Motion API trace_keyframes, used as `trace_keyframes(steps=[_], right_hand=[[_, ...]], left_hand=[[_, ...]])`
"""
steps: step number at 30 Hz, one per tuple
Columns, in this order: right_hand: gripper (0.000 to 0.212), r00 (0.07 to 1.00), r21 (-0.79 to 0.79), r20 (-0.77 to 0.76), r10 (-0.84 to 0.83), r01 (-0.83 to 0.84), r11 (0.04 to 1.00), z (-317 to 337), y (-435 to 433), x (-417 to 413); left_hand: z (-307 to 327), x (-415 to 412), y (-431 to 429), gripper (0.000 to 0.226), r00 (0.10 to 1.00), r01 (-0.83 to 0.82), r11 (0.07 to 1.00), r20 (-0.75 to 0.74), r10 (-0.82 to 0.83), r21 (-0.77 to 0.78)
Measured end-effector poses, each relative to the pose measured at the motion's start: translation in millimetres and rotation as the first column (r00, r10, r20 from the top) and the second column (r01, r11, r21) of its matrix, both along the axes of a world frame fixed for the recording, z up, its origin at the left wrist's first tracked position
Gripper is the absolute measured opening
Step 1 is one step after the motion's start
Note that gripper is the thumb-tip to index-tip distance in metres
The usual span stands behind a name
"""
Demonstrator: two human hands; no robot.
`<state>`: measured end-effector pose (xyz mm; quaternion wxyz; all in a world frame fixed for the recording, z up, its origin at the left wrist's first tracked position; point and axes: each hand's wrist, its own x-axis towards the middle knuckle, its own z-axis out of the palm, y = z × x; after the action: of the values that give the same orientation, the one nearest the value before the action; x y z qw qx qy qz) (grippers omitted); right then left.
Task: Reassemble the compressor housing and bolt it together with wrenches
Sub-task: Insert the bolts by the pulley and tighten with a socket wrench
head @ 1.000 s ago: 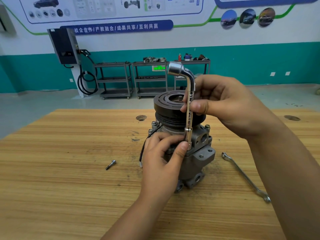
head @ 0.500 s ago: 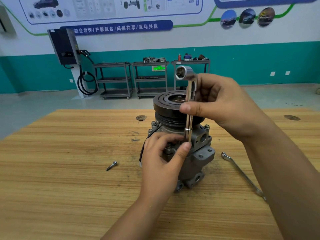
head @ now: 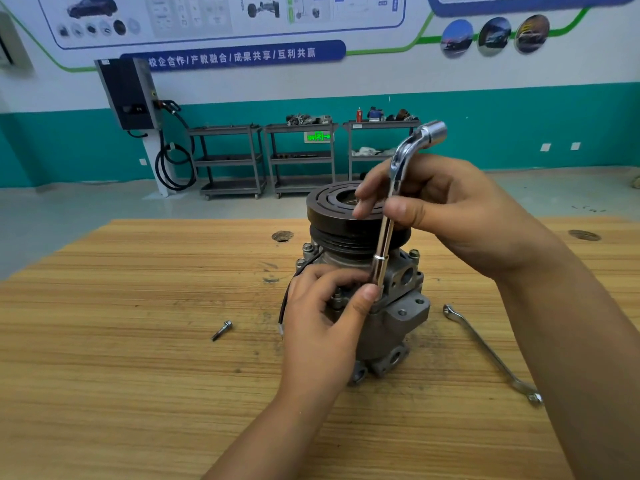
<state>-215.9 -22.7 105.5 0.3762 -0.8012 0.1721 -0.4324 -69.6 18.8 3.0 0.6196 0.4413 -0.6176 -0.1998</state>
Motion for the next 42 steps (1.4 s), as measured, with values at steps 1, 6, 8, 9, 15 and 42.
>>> trace_keyframes(steps=[1, 6, 8, 9, 15, 42], right_hand=[[0.016, 1.0, 0.011, -0.005, 0.023, -0.023, 1.0, 1.5, 0.9, -1.5], [0.018, 0.987, -0.025, 0.093, -0.132, 0.135, 0.991, -1.3, 0.9, 6.2], [0.032, 0.969, -0.07, 0.08, -0.235, 0.24, 0.968, -2.9, 0.5, 9.9], [0.028, 0.971, -0.071, 0.061, -0.23, 0.234, 0.97, -2.3, 0.9, 9.9], [0.013, 0.997, 0.005, 0.059, -0.052, 0.052, 0.999, -0.4, -0.6, 1.8], [0.023, 0.992, -0.019, 0.05, -0.119, 0.12, 0.993, 0.5, 4.5, 8.4]], left_hand=[[-0.2, 0.1, 0.1, 0.007, 1.0, -0.001, 1.0, 0.002, 0.001, 0.002], [-1.1, -0.1, 0.5, 0.009, 1.0, -0.001, 1.0, 0.005, 0.001, 0.008], [-1.0, -0.7, 0.2, 0.009, 1.0, -0.011, 1.0, 0.011, 0.011, 0.011], [-1.0, -0.8, 0.0, 0.009, 1.0, -0.017, 1.0, 0.013, 0.017, 0.01], [-0.9, -0.4, -0.4, 0.013, 1.0, -0.019, 1.0, 0.018, 0.019, -0.009], [-3.0, 0.6, -1.4, 0.021, 0.999, -0.011, 1.0, 0.045, 0.012, -0.022]])
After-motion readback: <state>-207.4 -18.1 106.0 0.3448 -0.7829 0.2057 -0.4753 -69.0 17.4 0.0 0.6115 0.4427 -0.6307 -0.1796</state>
